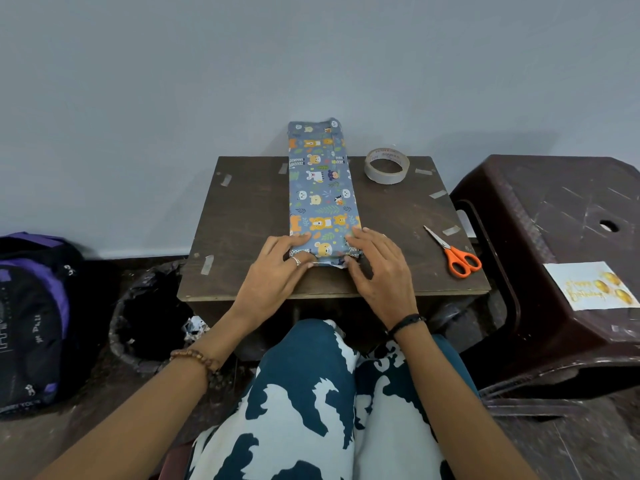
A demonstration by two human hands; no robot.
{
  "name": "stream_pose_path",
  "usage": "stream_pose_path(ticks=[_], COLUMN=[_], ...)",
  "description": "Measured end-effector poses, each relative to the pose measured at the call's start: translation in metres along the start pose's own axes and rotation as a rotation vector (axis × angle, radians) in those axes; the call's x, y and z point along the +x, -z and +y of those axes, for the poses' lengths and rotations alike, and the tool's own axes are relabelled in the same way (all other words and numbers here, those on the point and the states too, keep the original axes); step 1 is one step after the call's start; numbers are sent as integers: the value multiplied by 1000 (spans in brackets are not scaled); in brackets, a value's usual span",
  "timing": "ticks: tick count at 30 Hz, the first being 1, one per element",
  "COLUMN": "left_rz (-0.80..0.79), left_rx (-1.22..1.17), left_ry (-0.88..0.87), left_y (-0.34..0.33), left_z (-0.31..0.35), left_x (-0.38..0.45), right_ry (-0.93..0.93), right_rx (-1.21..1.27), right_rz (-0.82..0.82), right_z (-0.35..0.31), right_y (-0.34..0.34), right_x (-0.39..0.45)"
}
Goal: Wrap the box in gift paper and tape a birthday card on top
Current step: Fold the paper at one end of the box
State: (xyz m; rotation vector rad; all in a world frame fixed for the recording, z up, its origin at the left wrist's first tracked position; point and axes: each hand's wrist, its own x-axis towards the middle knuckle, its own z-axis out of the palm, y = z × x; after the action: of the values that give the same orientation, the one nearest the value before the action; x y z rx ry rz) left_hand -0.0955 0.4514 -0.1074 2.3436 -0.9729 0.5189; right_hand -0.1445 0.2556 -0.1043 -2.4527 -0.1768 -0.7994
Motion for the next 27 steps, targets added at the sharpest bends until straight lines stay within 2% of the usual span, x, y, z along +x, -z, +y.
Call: stream_pose_path(ticks=[2, 5, 11, 14, 17, 20, 24, 27], left_rz=[31, 72, 106, 103, 56, 2, -84, -216], left_rx=[-5, -27, -33, -11, 5, 191, 462, 483], left_ry=[10, 25, 40, 6, 0, -29, -227, -318], left_y=[-1, -4, -8, -5, 0, 3, -1, -5], left_z=[3, 3, 4, 0, -1, 2, -3, -6], left_x=[1, 1, 3, 2, 4, 12, 35, 51], right_ry=[-4, 43, 103, 128, 125, 111, 89, 64], right_rx=[36, -55, -137, -130, -120, -90, -38, 4], right_rz=[-76, -105, 89, 116, 118, 135, 145, 149], right_z=[0, 4, 11, 12, 12, 12, 11, 10], right_y=[6, 3, -9, -9, -11, -12, -12, -12], right_x=[-2, -3, 5, 6, 6, 6, 7, 7])
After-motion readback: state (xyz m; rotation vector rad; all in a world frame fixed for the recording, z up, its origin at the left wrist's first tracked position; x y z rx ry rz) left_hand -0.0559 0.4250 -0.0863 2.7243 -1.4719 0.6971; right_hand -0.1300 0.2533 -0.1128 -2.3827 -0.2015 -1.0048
